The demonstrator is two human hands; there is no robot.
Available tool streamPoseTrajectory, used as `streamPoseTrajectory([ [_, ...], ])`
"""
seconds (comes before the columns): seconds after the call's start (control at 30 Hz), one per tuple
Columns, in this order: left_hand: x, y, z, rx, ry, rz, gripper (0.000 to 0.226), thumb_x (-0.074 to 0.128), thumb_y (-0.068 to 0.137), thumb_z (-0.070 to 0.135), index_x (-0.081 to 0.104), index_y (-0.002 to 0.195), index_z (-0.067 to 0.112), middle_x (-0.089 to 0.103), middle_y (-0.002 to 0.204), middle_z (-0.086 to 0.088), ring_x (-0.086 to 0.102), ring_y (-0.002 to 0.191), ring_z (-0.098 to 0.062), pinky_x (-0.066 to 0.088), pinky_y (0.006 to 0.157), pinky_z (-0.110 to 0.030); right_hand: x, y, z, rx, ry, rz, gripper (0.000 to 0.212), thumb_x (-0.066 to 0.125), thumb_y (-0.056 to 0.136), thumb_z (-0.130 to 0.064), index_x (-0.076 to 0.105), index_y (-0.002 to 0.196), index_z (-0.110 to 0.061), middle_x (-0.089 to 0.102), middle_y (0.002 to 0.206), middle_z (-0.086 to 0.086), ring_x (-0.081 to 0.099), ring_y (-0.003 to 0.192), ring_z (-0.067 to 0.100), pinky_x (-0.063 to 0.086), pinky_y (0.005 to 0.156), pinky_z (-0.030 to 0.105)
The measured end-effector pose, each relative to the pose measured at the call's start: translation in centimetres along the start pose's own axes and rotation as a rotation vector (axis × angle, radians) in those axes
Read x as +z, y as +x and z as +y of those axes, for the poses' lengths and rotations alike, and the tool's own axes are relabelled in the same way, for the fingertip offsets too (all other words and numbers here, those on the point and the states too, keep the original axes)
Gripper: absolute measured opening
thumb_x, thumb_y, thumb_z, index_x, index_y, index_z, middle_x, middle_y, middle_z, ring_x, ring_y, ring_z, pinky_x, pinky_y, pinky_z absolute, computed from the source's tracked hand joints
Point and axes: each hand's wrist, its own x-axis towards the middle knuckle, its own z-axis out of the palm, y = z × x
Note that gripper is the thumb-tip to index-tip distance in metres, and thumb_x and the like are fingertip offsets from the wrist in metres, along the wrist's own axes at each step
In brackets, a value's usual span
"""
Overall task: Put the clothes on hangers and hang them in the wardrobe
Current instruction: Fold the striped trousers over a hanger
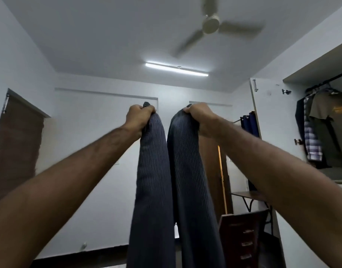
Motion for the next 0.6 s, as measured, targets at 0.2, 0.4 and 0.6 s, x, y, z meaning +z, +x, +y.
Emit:
streamPoseTrajectory([
  [0.2,-3.6,-1.9,0.3,-0.028,-0.218,-0.286,0.013,0.062,0.095,0.017,0.060,0.085,0.010,0.066,0.074,-0.007,0.064,0.064,-0.018,0.053,0.060,-0.025,-1.4,-1.7,0.6,-0.001,0.061,-0.469,0.019,0.058,0.100,-0.016,0.068,0.113,-0.006,0.072,0.104,0.010,0.069,0.092,0.021,0.056,0.085,0.033],
  [0.4,-7.5,-2.2,-8.9,-0.429,0.073,-0.204,0.023,0.061,0.099,0.022,0.065,0.099,0.000,0.069,0.089,-0.015,0.064,0.075,-0.026,0.053,0.069,-0.034,-2.3,0.8,11.0,0.175,-0.308,-0.170,0.025,0.067,0.097,-0.019,0.070,0.113,-0.001,0.072,0.114,0.019,0.070,0.092,0.025,0.058,0.086,0.037],
  [0.6,-7.2,-4.3,-17.8,-0.417,0.161,0.025,0.040,0.075,0.084,0.031,0.063,0.108,0.002,0.070,0.109,-0.017,0.068,0.098,-0.031,0.057,0.091,-0.050,0.8,-0.7,18.9,0.198,-0.377,0.082,0.022,0.061,0.097,-0.021,0.070,0.108,-0.005,0.069,0.109,0.012,0.067,0.098,0.025,0.055,0.087,0.034],
])
